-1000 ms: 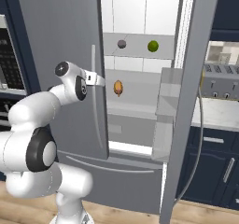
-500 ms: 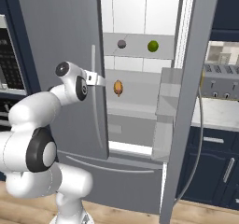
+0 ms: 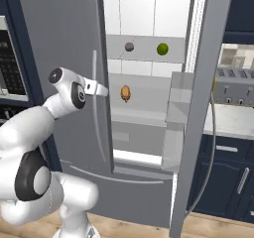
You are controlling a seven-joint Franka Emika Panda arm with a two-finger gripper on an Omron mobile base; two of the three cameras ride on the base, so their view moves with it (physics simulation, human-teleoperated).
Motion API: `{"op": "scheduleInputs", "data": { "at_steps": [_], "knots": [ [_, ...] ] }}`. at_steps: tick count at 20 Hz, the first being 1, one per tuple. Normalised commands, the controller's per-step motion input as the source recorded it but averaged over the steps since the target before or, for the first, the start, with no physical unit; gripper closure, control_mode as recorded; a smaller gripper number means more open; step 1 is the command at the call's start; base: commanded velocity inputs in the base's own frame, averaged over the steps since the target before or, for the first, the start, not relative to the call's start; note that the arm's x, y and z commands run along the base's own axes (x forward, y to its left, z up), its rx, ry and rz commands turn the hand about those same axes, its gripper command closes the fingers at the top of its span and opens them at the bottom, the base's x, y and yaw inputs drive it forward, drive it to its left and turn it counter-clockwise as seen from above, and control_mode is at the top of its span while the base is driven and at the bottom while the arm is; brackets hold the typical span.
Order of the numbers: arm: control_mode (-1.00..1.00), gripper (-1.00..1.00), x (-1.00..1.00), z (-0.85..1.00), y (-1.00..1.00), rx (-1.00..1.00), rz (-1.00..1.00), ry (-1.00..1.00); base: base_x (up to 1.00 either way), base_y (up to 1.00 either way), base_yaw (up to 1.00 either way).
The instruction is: Gather the eggplant and lime from the fridge and place them on a tray on the dining counter. Then gather the chicken drumsticks from the fridge and place them on the other tray.
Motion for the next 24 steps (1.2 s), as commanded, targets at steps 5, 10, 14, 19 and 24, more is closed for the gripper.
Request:
{"op": "scheduleInputs", "data": {
  "at_steps": [5,10,14,19,24],
  "knots": [
    [-1.0,1.0,-1.0,-0.04,0.2,0.0,-0.31,0.01,0.0,0.0,0.0],
    [-1.0,1.0,-1.0,-0.14,0.26,0.0,-0.27,0.01,0.0,0.0,0.0],
    [-1.0,1.0,-0.98,-0.18,0.3,0.0,-0.24,0.0,0.0,0.0,0.0],
    [-1.0,1.0,-0.94,-0.23,0.28,0.0,-0.19,-0.07,0.0,0.0,0.0],
    [-1.0,1.0,-0.9,-0.2,0.28,0.0,-0.16,-0.07,0.0,0.0,0.0]
  ]
}}
